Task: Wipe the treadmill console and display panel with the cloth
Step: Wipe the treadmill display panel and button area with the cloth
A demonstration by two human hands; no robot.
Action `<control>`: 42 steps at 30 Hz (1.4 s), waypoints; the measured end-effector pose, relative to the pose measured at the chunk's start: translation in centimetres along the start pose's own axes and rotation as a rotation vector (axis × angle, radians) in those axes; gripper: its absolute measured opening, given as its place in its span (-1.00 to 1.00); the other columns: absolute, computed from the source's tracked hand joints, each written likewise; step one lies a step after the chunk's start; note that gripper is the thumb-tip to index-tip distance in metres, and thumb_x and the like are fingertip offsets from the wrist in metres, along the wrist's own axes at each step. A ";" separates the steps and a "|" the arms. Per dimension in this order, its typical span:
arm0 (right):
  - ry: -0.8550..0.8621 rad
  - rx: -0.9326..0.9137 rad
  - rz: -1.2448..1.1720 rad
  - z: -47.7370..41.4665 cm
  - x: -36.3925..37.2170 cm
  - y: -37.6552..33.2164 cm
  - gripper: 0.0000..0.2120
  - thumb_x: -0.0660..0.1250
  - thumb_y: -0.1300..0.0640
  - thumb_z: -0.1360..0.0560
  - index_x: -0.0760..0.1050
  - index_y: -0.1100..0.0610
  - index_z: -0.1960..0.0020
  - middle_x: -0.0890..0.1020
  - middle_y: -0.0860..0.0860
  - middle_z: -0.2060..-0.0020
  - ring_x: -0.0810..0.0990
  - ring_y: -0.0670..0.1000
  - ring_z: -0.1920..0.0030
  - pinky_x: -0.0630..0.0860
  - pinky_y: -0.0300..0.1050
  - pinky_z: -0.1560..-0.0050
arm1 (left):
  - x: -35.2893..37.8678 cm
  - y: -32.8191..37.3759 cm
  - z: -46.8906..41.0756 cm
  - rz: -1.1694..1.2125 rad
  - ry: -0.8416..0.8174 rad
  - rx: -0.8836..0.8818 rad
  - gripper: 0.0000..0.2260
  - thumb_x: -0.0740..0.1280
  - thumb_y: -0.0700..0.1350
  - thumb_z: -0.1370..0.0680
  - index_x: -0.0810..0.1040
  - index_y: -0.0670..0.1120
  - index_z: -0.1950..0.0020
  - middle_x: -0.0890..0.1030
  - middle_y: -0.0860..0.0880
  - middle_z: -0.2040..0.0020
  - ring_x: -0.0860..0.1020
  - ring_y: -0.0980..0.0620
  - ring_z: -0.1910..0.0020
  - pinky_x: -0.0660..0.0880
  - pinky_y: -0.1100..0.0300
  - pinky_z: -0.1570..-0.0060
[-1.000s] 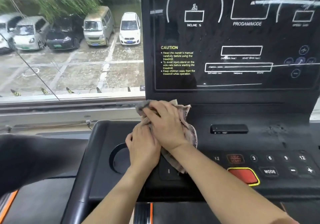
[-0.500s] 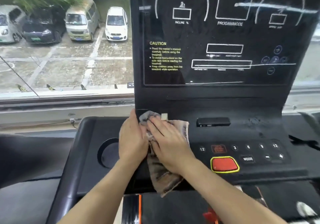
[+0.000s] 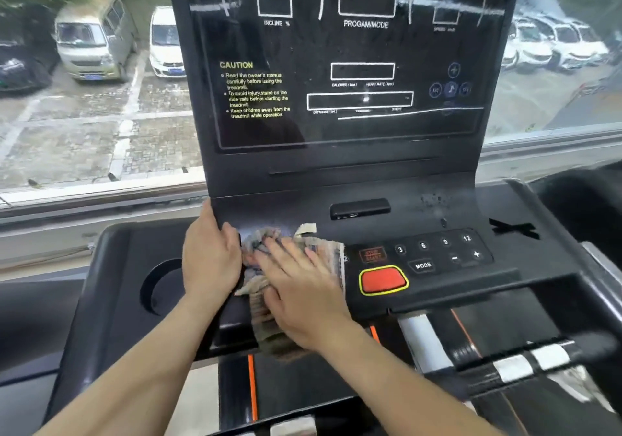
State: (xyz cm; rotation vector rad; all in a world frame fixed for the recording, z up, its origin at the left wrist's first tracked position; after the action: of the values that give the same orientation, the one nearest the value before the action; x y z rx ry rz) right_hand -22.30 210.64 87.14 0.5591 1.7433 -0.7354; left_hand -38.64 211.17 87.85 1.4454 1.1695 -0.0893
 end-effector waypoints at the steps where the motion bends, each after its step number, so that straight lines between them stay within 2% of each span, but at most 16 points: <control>1: 0.012 0.007 0.007 0.9 -0.4 1.7 -0.50 0.09 0.01 -0.52 0.37 -0.01 -0.44 0.40 -0.05 -0.45 0.32 0.00 -0.46 0.23 0.05 -0.44 | -0.1 0.1 0.1 0.003 -0.003 -0.008 -0.79 0.13 -0.20 -0.55 0.37 -0.06 -0.18 0.53 -0.05 0.16 0.47 -0.08 0.19 0.40 0.02 0.20; 6: -0.027 0.451 0.099 4.9 -3.7 14.4 -0.36 -0.07 -0.09 -0.49 0.29 0.10 -0.51 0.29 0.05 -0.51 0.20 0.06 -0.51 0.21 0.07 -0.45 | -0.5 0.9 0.5 -0.042 -0.027 -0.086 -0.85 0.14 -0.16 -0.55 0.34 -0.04 -0.11 0.47 0.00 0.23 0.46 -0.06 0.25 0.33 0.10 0.30; 9: -0.029 0.589 0.140 3.5 -4.2 13.7 -0.31 -0.15 -0.11 -0.46 0.28 0.13 -0.49 0.29 0.12 -0.49 0.18 0.11 -0.51 0.24 0.13 -0.42 | -0.2 1.7 1.0 -0.086 -0.067 -0.173 -0.84 0.15 -0.15 -0.53 0.28 -0.06 -0.11 0.49 -0.09 0.14 0.47 -0.14 0.15 0.37 0.05 0.26; 11: -0.051 0.448 0.128 2.0 -3.0 9.3 -0.33 -0.18 -0.12 -0.47 0.23 0.07 -0.51 0.23 0.08 -0.52 0.11 0.11 -0.53 0.19 0.15 -0.45 | 0.7 1.8 2.1 -0.215 -0.090 -0.173 -0.64 0.17 -0.12 -0.53 0.28 -0.22 -0.29 0.49 -0.26 -0.13 0.43 -0.24 -0.11 0.42 -0.11 -0.03; 13: -0.113 0.214 0.052 1.4 -1.8 5.0 -0.33 -0.19 -0.11 -0.48 0.17 0.03 -0.55 0.15 0.02 -0.56 0.07 0.09 -0.55 0.06 0.14 -0.49 | 1.9 2.3 3.9 -0.412 -0.100 -0.111 -0.46 0.19 -0.09 -0.54 0.19 -0.35 -0.44 0.31 -0.41 -0.37 0.29 -0.36 -0.34 0.27 -0.17 -0.34; 14: -0.171 0.117 0.019 1.3 -1.6 3.9 -0.33 -0.21 -0.10 -0.49 0.12 0.01 -0.56 0.09 -0.01 -0.57 0.01 0.07 -0.56 -0.02 0.12 -0.50 | 2.5 2.8 4.8 -0.468 -0.102 -0.066 -0.45 0.22 -0.09 -0.55 0.21 -0.34 -0.46 0.23 -0.45 -0.42 0.23 -0.40 -0.38 0.21 -0.21 -0.38; 16: -0.231 0.016 -0.028 1.5 -2.2 5.1 -0.33 -0.24 -0.11 -0.50 0.04 0.00 -0.58 0.02 -0.05 -0.58 -0.08 0.01 -0.57 -0.14 0.03 -0.51 | 3.6 4.5 6.1 -0.496 -0.103 0.075 -0.55 0.23 -0.11 -0.55 0.37 -0.27 -0.40 0.27 -0.41 -0.43 0.26 -0.40 -0.39 0.24 -0.23 -0.37; 18: -0.186 0.019 -0.024 2.5 -2.9 9.4 -0.35 -0.19 -0.12 -0.51 0.09 0.00 -0.57 0.05 -0.07 -0.58 -0.05 -0.03 -0.57 -0.13 -0.01 -0.51 | 5.2 6.9 7.4 -0.472 -0.161 0.220 -0.59 0.11 -0.04 -0.55 0.50 -0.19 -0.30 0.41 -0.32 -0.38 0.37 -0.33 -0.34 0.33 -0.16 -0.34; 21: -0.068 0.222 0.029 4.8 -4.8 17.6 -0.36 -0.07 -0.11 -0.49 0.22 0.04 -0.54 0.20 -0.02 -0.54 0.13 0.02 -0.54 0.15 0.09 -0.50 | 8.7 11.2 9.7 -0.446 -0.268 0.372 -0.57 0.08 0.01 -0.55 0.59 -0.16 -0.23 0.51 -0.25 -0.31 0.49 -0.25 -0.27 0.43 -0.09 -0.29; 22: -0.058 0.270 0.039 5.3 -5.4 20.2 -0.34 -0.08 -0.13 -0.49 0.20 0.06 -0.55 0.18 0.00 -0.55 0.12 0.02 -0.54 0.16 0.11 -0.49 | 10.0 12.5 10.5 -0.450 -0.301 0.401 -0.56 0.09 0.02 -0.56 0.58 -0.16 -0.25 0.52 -0.23 -0.31 0.49 -0.23 -0.28 0.43 -0.09 -0.29; 25: -0.074 0.351 0.085 5.1 -6.8 26.4 -0.29 -0.13 -0.19 -0.50 0.02 0.09 -0.59 0.04 0.04 -0.58 -0.03 0.05 -0.57 0.05 0.07 -0.52 | 12.6 15.0 11.5 -0.471 -0.307 0.392 -0.53 0.08 0.06 -0.57 0.54 -0.17 -0.31 0.49 -0.21 -0.34 0.46 -0.19 -0.34 0.43 -0.11 -0.29; 29: -0.018 0.476 0.120 3.2 -7.0 29.4 -0.29 -0.02 -0.16 -0.54 -0.07 0.14 -0.58 -0.02 0.15 -0.57 -0.05 0.14 -0.56 0.08 0.18 -0.50 | 14.3 15.9 11.1 -0.528 -0.308 0.377 -0.51 0.08 0.08 -0.58 0.50 -0.17 -0.35 0.45 -0.22 -0.38 0.41 -0.19 -0.38 0.40 -0.11 -0.31; 31: -0.063 0.362 0.088 4.9 -6.7 27.8 -0.35 -0.03 -0.12 -0.58 -0.06 0.11 -0.59 -0.03 0.11 -0.58 -0.07 0.11 -0.57 0.06 0.15 -0.51 | 14.7 16.0 11.2 -0.563 -0.313 0.371 -0.51 0.06 0.08 -0.59 0.46 -0.16 -0.39 0.42 -0.21 -0.41 0.37 -0.18 -0.41 0.37 -0.10 -0.34; 35: -0.097 0.095 0.021 10.0 -7.7 25.1 -0.42 0.04 -0.11 -0.53 0.23 0.01 -0.53 0.22 -0.04 -0.53 0.17 -0.01 -0.53 0.20 0.06 -0.45 | 14.6 16.2 11.3 -0.606 -0.308 0.347 -0.50 0.04 0.07 -0.59 0.44 -0.15 -0.41 0.41 -0.18 -0.43 0.35 -0.15 -0.43 0.34 -0.09 -0.36; 38: -0.149 0.007 0.017 6.7 -7.8 28.0 -0.37 0.06 -0.13 -0.56 0.01 -0.04 -0.59 -0.02 -0.14 -0.57 -0.07 -0.09 -0.56 -0.02 0.02 -0.53 | 14.7 16.3 11.5 -0.635 -0.317 0.344 -0.51 0.03 0.07 -0.60 0.42 -0.13 -0.43 0.39 -0.16 -0.44 0.33 -0.13 -0.45 0.32 -0.07 -0.38; 42: -0.018 0.188 0.040 1.2 -8.1 30.0 -0.32 0.09 -0.08 -0.56 -0.10 0.00 -0.59 -0.10 -0.10 -0.58 -0.16 -0.02 -0.56 -0.01 0.11 -0.52 | 14.7 16.2 11.6 -0.632 -0.310 0.339 -0.51 0.04 0.06 -0.59 0.43 -0.12 -0.43 0.39 -0.14 -0.45 0.32 -0.11 -0.45 0.30 -0.06 -0.38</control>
State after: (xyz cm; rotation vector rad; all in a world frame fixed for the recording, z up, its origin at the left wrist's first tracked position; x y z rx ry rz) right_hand 1.51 230.60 88.77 0.7109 1.6517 -0.8796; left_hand -14.07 214.21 86.47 1.2351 1.3491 -0.9543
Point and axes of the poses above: each hand's wrist, its own z-axis away from the middle knuckle, its own x-axis out of the palm, y = z × x, the point moved 2 cm from there along -z, towards the middle knuckle
